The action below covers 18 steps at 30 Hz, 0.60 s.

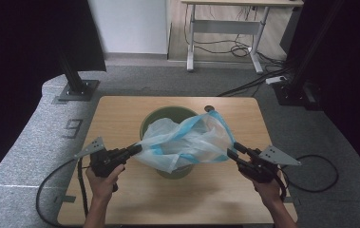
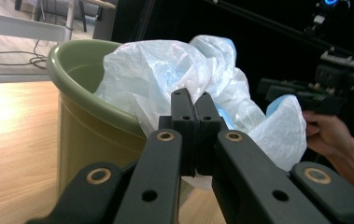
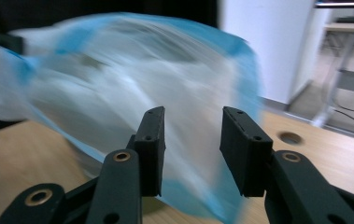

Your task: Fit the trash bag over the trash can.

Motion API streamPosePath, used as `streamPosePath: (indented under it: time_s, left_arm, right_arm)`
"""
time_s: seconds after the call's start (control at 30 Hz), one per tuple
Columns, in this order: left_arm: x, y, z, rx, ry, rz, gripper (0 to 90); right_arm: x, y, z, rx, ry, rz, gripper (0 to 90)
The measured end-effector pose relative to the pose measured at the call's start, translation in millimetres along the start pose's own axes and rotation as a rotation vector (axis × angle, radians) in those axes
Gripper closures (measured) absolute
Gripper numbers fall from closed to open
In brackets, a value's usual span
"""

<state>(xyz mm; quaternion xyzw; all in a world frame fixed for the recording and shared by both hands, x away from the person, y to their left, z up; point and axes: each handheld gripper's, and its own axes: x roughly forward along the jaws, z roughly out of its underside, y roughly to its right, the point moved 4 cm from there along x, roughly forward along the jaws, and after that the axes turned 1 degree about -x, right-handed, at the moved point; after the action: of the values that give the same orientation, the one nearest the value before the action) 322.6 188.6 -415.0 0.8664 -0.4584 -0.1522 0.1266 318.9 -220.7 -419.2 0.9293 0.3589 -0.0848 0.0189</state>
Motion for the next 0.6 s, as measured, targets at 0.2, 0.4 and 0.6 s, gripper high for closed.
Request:
streamPosePath:
  time_s: [0.2,0.4,0.6]
  left_arm:
    - [2.0,1.2,1.2,0.001,-0.004,0.002,89.2]
    - [1.7,0.6,1.5,-0.003,-0.006,0.005,89.2]
    - [4.3,0.7,1.9,-0.013,-0.004,0.005,89.2]
  right_arm:
    - [22.7,-32.1,-9.7,-0.008,-0.01,-0.164,56.7]
    - [27.0,-55.3,-5.7,-0.025,-0.015,-0.253,52.3]
    - [35.0,-59.4,2.5,-0.036,-0.054,-0.266,54.5]
